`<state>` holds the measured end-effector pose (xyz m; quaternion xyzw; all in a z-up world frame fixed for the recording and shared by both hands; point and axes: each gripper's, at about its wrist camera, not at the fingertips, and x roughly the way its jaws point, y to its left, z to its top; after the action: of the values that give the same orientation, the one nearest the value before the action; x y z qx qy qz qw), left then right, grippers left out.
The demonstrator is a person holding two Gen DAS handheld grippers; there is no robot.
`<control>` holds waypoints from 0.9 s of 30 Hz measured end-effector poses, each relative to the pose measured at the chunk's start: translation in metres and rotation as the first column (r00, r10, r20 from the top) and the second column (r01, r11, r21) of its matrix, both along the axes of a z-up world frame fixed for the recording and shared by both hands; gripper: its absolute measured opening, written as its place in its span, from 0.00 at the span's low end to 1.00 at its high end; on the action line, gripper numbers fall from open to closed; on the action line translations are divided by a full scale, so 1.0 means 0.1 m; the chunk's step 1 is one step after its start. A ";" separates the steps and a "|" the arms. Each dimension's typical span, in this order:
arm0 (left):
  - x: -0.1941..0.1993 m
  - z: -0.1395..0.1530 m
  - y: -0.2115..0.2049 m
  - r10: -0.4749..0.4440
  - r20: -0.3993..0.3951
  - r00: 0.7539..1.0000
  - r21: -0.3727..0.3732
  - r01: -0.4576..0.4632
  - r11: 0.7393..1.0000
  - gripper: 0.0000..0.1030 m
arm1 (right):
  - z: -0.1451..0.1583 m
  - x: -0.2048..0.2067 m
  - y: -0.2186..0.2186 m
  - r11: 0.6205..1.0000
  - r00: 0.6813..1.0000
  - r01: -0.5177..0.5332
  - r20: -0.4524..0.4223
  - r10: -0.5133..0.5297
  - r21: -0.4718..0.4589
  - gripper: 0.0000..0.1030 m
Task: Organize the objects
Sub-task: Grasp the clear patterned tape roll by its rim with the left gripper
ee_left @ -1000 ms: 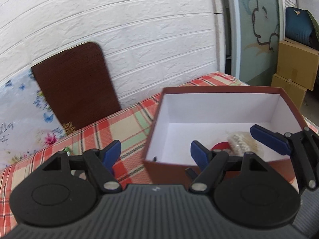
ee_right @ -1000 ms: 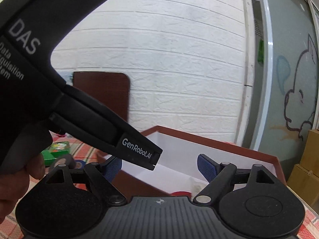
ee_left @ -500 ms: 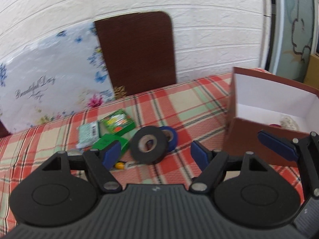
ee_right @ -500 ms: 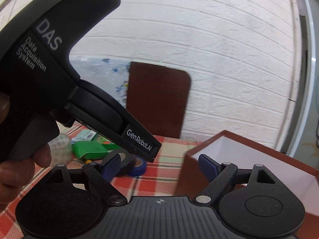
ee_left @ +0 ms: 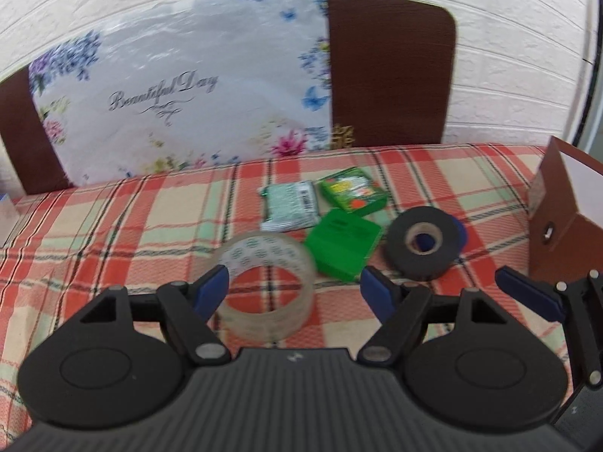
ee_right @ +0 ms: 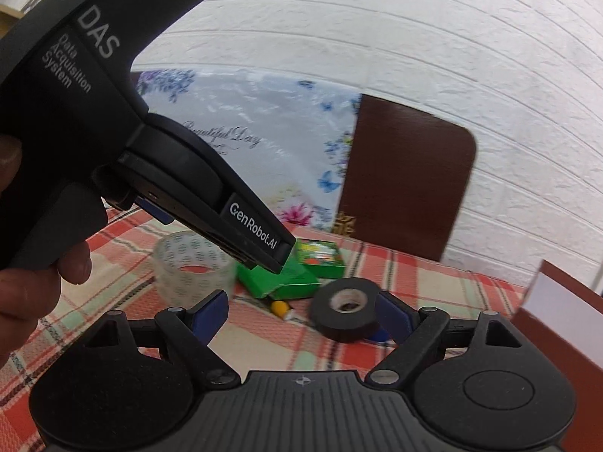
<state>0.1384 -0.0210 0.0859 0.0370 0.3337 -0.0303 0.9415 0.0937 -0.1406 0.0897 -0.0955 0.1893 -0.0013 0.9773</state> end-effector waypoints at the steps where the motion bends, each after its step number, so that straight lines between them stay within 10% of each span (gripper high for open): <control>1: 0.02 -0.01 0.10 0.016 -0.002 1.000 -0.010 -0.016 1.000 0.76 | -0.02 0.04 0.05 1.000 1.000 -0.010 -0.009 0.010 0.000 0.81; 9: 0.22 -0.16 0.77 0.123 -0.069 0.990 -0.139 -0.132 0.981 0.69 | -0.25 0.33 0.34 0.996 0.992 -0.084 -0.098 0.084 0.009 0.80; 27: 0.33 -0.39 0.64 0.158 -0.024 0.987 0.036 -0.157 0.987 0.71 | -0.51 1.07 0.77 0.987 0.970 -0.147 -0.184 0.157 0.066 0.84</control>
<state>0.1715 0.0429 0.0466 0.0260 0.3487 0.0495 0.9356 0.2010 -0.0638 0.0384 -0.0842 0.2730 0.0873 0.9543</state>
